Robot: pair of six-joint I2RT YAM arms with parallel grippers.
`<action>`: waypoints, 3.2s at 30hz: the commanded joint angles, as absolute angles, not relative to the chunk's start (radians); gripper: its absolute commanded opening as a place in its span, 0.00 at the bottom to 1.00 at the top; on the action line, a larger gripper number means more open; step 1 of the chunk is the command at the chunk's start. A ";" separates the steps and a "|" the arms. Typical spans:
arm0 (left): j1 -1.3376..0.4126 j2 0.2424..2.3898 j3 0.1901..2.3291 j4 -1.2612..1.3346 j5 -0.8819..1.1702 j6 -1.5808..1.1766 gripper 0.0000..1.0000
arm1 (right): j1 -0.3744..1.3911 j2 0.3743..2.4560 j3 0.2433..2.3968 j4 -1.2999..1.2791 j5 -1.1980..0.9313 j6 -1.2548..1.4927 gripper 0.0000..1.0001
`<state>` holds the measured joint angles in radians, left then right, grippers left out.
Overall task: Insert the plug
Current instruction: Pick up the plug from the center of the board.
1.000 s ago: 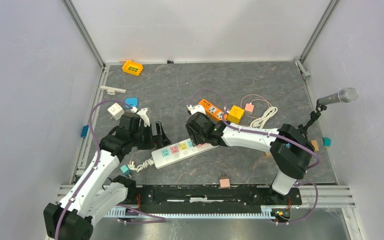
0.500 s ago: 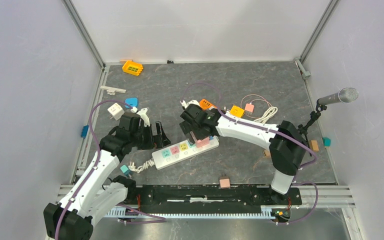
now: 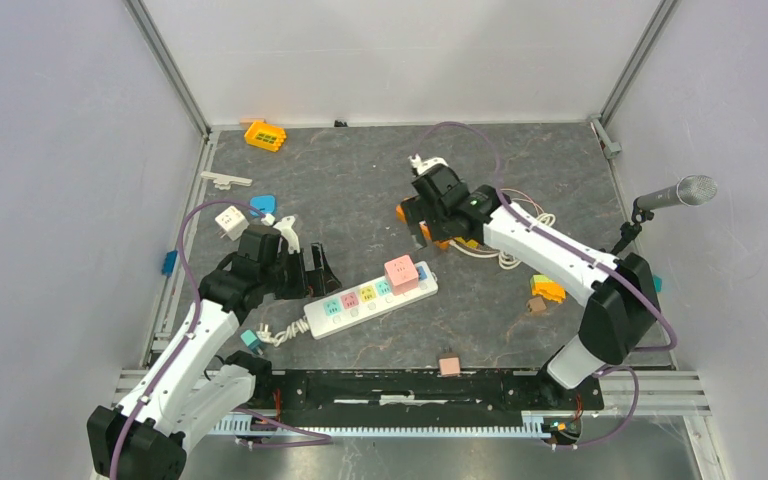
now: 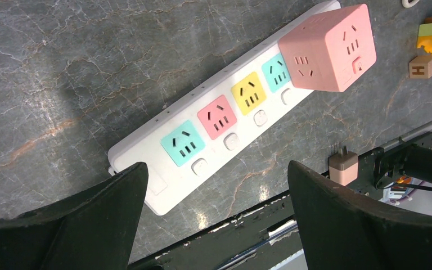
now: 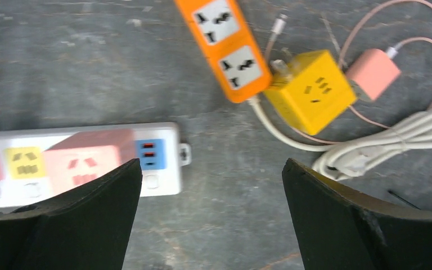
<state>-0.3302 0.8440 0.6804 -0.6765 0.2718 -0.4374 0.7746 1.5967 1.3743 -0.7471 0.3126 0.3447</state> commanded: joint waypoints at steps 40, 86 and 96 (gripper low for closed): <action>-0.328 0.865 0.686 -0.655 0.276 -0.466 1.00 | 0.352 1.815 1.308 -0.720 -0.077 0.078 0.89; -0.328 0.862 0.672 -0.612 0.349 -0.472 1.00 | 0.446 1.016 0.843 -0.207 -0.992 0.272 0.00; -0.328 0.868 0.662 -0.587 0.373 -0.483 1.00 | 0.446 0.983 0.812 -0.194 -0.980 0.327 0.00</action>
<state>-0.3305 0.8658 0.6640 -0.6292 0.3420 -0.4381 0.4450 0.9981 0.8200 -0.2775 -0.9504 0.2752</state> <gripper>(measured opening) 0.993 0.670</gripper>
